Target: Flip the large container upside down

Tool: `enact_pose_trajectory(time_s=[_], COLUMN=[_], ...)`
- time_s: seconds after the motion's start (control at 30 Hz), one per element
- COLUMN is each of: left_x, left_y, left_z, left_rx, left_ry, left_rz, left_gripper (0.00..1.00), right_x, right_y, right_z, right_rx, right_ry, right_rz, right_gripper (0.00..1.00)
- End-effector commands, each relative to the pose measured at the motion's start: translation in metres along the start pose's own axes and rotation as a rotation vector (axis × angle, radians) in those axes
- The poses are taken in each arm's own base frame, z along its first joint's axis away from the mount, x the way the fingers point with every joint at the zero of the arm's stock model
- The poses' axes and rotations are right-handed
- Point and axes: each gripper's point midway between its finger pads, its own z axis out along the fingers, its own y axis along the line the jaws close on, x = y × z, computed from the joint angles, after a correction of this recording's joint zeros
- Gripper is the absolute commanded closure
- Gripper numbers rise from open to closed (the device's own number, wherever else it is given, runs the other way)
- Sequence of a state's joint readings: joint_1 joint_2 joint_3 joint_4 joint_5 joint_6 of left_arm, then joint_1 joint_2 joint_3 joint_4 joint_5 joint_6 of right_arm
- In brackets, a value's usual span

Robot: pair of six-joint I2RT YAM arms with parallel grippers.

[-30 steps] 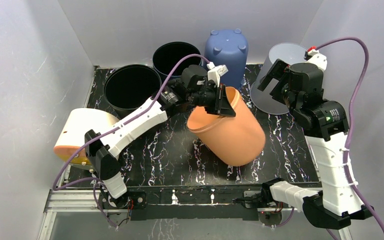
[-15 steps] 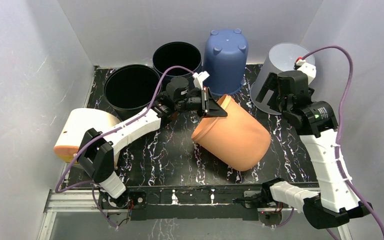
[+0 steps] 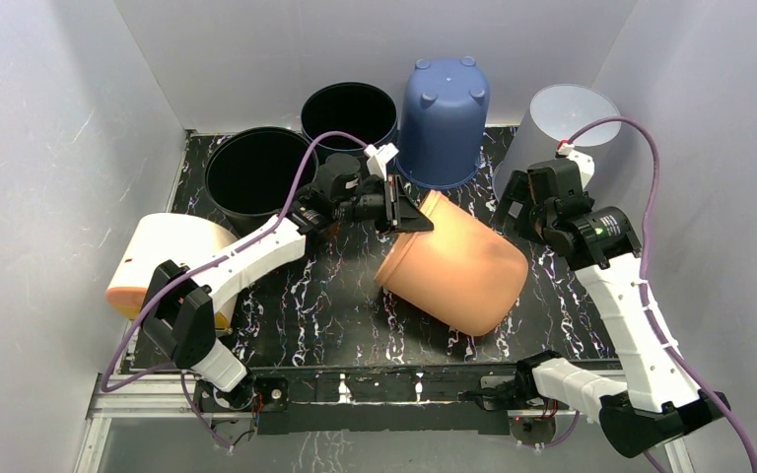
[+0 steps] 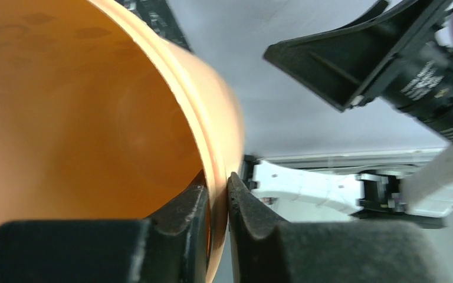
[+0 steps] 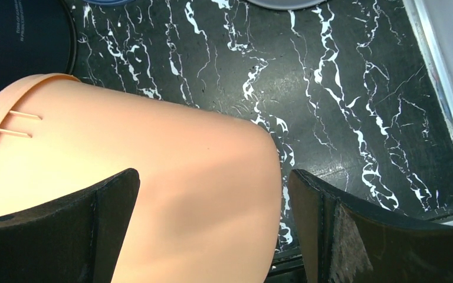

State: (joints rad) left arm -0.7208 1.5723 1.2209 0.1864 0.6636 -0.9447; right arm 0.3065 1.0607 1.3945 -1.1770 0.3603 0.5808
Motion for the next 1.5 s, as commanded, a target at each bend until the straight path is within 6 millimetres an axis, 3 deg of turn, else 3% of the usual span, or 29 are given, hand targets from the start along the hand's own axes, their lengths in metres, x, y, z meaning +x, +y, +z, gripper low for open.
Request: enact_pose_trajectory(time_s=[0.0,0.17,0.3,0.53,0.77,1.13,1.4,1.47], left_x=[0.015,0.017,0.015,0.006,0.005,-0.005,-0.006,-0.005], left_y=[0.027,0.040,0.045,0.046,0.058,0.056,0.063,0.062], left_z=[-0.014,-0.024,-0.033,-0.050,-0.048,-0.039,-0.046,-0.046], left_rx=[-0.151,-0.243,-0.307,-0.400,-0.433,-0.422,-0.508,-0.520], left_ry=[0.041,0.056,0.061,0.043,0.062,0.071,0.082,0.085], left_rz=[0.072,0.125,0.178,0.258,0.288,0.340,0.392,0.406], left_gripper=[0.81,0.49,0.34,0.29,0.32,0.43,0.73,0.75], right_x=[-0.002,0.008,0.014,0.026,0.040,0.076,0.076,0.077], right_y=[0.007,0.006,0.004,0.004,0.004,-0.002,-0.002,-0.002], right_z=[0.000,0.006,0.011,0.020,0.027,0.048,0.044,0.044], right_rx=[-0.044,-0.041,-0.032,-0.031,-0.040,-0.037,-0.057,-0.059], right_ry=[-0.022,0.003,0.016,0.046,0.075,0.140,0.125,0.127], right_rz=[0.037,0.032,0.026,0.016,0.016,0.015,0.034,0.035], right_gripper=[0.02,0.02,0.02,0.02,0.02,0.02,0.02,0.02])
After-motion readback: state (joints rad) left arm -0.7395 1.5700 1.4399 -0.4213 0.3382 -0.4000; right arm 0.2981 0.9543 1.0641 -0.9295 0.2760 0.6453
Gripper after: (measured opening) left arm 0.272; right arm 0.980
